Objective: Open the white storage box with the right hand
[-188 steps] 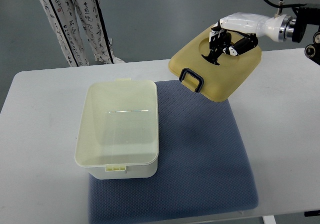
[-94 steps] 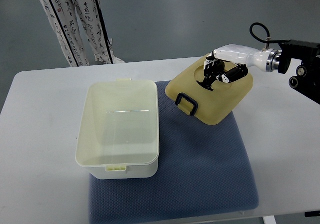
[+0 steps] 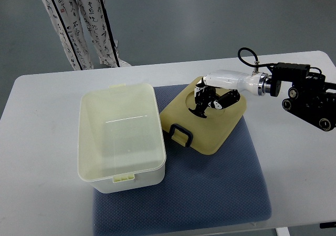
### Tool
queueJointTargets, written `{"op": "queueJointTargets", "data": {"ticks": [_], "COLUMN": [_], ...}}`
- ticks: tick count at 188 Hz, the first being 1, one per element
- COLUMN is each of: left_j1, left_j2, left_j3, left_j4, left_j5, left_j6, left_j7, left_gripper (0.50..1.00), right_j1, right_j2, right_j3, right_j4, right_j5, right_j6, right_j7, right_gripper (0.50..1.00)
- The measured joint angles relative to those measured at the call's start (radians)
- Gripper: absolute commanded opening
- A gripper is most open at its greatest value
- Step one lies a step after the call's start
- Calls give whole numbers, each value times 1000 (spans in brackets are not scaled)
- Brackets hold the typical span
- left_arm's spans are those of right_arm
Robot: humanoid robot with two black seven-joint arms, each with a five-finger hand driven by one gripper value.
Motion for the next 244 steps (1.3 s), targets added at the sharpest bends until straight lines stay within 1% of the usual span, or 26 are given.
{"op": "queueJointTargets", "data": {"ticks": [1, 2, 3, 4, 5, 6, 7, 8, 9, 10, 11, 12, 13, 14, 15, 16, 17, 18, 19, 24, 32, 71, 99, 148, 183, 244], "left_j1": [0, 0, 0, 0, 0, 0, 0, 0, 0, 0, 0, 0, 0, 0, 0, 0, 0, 0, 0, 0, 0, 0, 0, 0, 0, 0], "left_j2": [0, 0, 0, 0, 0, 0, 0, 0, 0, 0, 0, 0, 0, 0, 0, 0, 0, 0, 0, 0, 0, 0, 0, 0, 0, 0], "left_j3": [0, 0, 0, 0, 0, 0, 0, 0, 0, 0, 0, 0, 0, 0, 0, 0, 0, 0, 0, 0, 0, 0, 0, 0, 0, 0], "left_j4": [0, 0, 0, 0, 0, 0, 0, 0, 0, 0, 0, 0, 0, 0, 0, 0, 0, 0, 0, 0, 0, 0, 0, 0, 0, 0], "left_j5": [0, 0, 0, 0, 0, 0, 0, 0, 0, 0, 0, 0, 0, 0, 0, 0, 0, 0, 0, 0, 0, 0, 0, 0, 0, 0], "left_j6": [0, 0, 0, 0, 0, 0, 0, 0, 0, 0, 0, 0, 0, 0, 0, 0, 0, 0, 0, 0, 0, 0, 0, 0, 0, 0], "left_j7": [0, 0, 0, 0, 0, 0, 0, 0, 0, 0, 0, 0, 0, 0, 0, 0, 0, 0, 0, 0, 0, 0, 0, 0, 0, 0], "left_gripper": [1000, 1000, 1000, 1000, 1000, 1000, 1000, 1000, 1000, 1000, 1000, 1000, 1000, 1000, 1000, 1000, 1000, 1000, 1000, 1000, 1000, 1000, 1000, 1000, 1000, 1000], "right_j1": [-1, -1, -2, -3, -3, -4, -4, -5, -5, -5, -6, -6, -6, -7, -7, -7, -8, -8, -9, -11, -18, -42, -43, -53, -99, -204], "right_j2": [0, 0, 0, 1, 1, 1, 1, 1, 1, 1, 1, 1, 1, 2, 2, 2, 2, 3, 3, 4, 8, 13, 0, -22, -36, -16], "right_j3": [0, 0, 0, 0, 0, 0, 0, 0, 0, 0, 0, 0, 0, 0, 1, 1, 1, 2, 2, 4, 9, 14, 17, 97, 158, 270], "right_j4": [0, 0, 0, 0, 0, 0, 0, 0, 0, 0, 0, 0, 0, -1, -1, -1, -1, -1, -1, -1, -2, -2, -2, -2, -3, -21], "right_j5": [0, 0, 0, 0, 0, 0, 0, 1, 1, 1, 2, 2, 3, 3, 4, 4, 6, 6, 7, 10, 14, 37, 150, 464, 724, 1118], "right_j6": [0, 0, 0, 0, 0, -1, -1, -1, -1, -1, -1, -1, -1, -1, -1, -1, -1, -1, -1, -2, -2, -2, -2, 10, 13, 13], "right_j7": [0, 0, 0, 0, 0, 0, 0, 0, 0, 0, 0, 0, 0, 1, 1, 1, 1, 1, 1, 1, 1, 1, 1, 2, 3, 4], "right_gripper": [627, 647, 648, 674, 674, 698, 699, 725, 725, 754, 754, 778, 778, 801, 801, 819, 819, 835, 836, 870, 895, 919, 928, 930, 930, 930]}}
